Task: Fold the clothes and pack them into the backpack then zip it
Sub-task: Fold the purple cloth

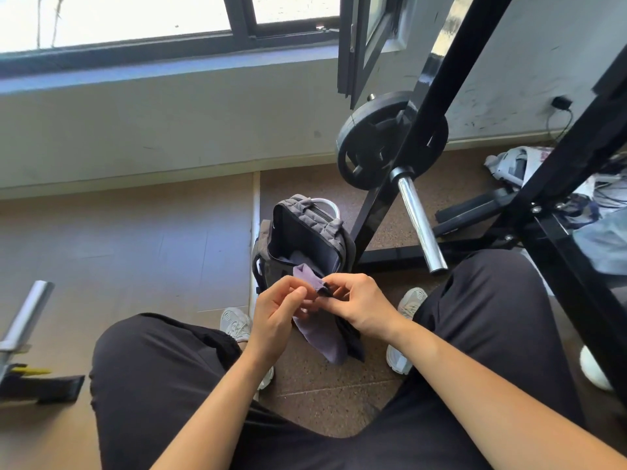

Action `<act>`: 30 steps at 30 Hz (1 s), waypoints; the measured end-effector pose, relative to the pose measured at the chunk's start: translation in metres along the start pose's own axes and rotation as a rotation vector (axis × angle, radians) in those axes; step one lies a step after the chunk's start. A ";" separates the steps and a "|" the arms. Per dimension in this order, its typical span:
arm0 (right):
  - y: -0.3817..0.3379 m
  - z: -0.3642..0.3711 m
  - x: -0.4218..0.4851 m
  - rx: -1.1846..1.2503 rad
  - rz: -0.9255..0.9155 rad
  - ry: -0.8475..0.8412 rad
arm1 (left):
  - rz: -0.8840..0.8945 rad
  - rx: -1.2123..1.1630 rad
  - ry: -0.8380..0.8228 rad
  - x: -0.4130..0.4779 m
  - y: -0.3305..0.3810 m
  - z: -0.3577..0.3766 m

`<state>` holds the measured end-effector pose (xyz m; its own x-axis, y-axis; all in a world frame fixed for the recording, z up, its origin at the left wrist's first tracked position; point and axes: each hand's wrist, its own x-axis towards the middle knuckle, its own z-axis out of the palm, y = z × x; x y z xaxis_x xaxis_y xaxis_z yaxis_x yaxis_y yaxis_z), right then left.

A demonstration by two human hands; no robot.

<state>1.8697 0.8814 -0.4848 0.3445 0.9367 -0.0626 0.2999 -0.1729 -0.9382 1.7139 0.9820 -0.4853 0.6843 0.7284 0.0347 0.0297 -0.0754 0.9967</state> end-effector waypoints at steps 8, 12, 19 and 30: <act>-0.007 -0.025 -0.001 0.181 0.082 -0.072 | -0.232 0.219 0.118 0.020 -0.017 -0.032; -0.013 -0.042 -0.004 0.270 0.070 -0.083 | -0.407 0.155 -0.195 0.015 -0.025 -0.036; -0.007 -0.053 0.000 0.262 0.095 0.086 | -0.161 -0.013 0.006 0.017 -0.014 -0.029; -0.011 -0.049 -0.003 0.199 0.145 -0.092 | -0.157 -0.172 0.051 0.011 0.004 -0.028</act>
<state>1.9086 0.8656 -0.4574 0.2863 0.9317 -0.2236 0.0692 -0.2529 -0.9650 1.7014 1.0088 -0.4786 0.6435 0.7556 -0.1223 0.0055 0.1552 0.9879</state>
